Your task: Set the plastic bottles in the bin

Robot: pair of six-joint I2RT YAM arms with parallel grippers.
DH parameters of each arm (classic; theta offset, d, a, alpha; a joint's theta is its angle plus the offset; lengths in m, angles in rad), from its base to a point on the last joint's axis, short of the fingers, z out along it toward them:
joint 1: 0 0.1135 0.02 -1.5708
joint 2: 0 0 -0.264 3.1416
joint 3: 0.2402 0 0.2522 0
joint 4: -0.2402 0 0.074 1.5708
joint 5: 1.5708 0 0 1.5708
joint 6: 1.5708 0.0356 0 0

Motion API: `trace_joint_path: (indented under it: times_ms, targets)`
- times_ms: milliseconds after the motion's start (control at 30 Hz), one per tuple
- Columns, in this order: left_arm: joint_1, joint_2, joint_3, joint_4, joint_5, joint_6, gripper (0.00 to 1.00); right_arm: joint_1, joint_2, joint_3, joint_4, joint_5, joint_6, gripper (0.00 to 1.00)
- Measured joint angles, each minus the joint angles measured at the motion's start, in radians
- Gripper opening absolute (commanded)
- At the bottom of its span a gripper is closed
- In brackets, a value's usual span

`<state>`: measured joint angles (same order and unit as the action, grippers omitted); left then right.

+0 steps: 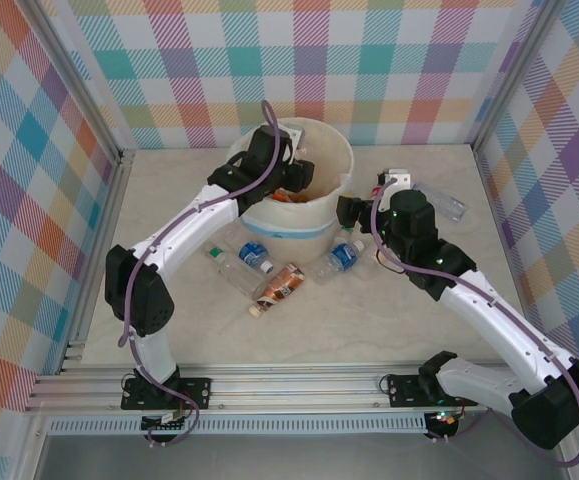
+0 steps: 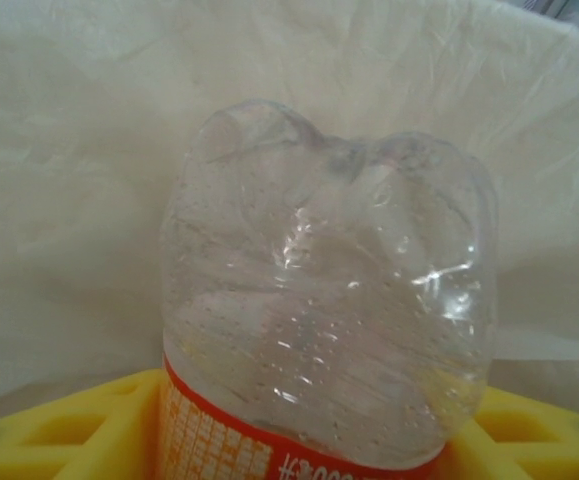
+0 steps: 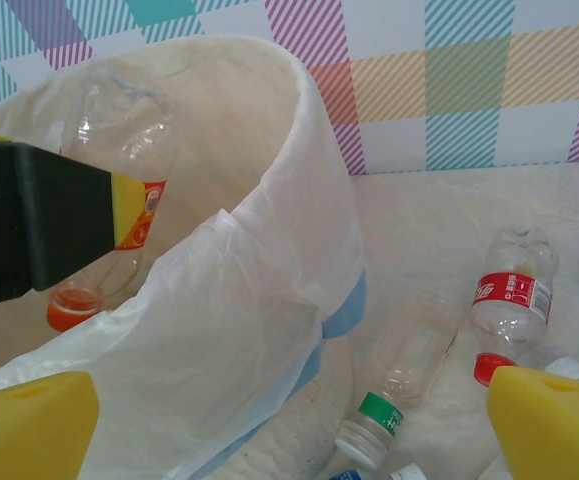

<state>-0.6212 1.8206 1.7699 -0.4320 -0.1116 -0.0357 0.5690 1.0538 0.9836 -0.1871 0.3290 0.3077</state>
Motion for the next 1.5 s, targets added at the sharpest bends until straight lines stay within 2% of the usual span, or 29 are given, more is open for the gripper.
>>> trace_joint_path:
  times_ms: [133, 333, 667, 867, 1100, 1500]
  targets:
    - [-0.004, 0.0, 0.004, -0.015, -0.006, 0.001, 0.7, -0.013, 0.0, 0.0, -0.003, -0.016, 0.008, 1.0]
    - [-0.018, -0.024, 0.008, -0.02, 0.01, -0.006, 0.81, -0.071, -0.003, -0.009, 0.012, -0.109, 0.045, 1.0]
    - [-0.026, -0.221, -0.039, 0.025, 0.041, -0.058, 0.97, -0.309, -0.032, -0.127, 0.029, -0.272, 0.193, 1.0]
    - [-0.026, -0.319, -0.139, 0.103, 0.019, -0.093, 1.0, -0.34, -0.006, -0.14, -0.032, -0.253, 0.256, 1.0]
    - [-0.026, -0.431, -0.287, 0.124, -0.101, -0.104, 1.0, -0.353, 0.098, -0.204, -0.065, -0.241, 0.343, 1.0]
    - [0.003, -0.764, -0.558, 0.108, -0.381, -0.161, 1.0, -0.353, 0.287, -0.237, -0.025, -0.232, 0.481, 0.98]
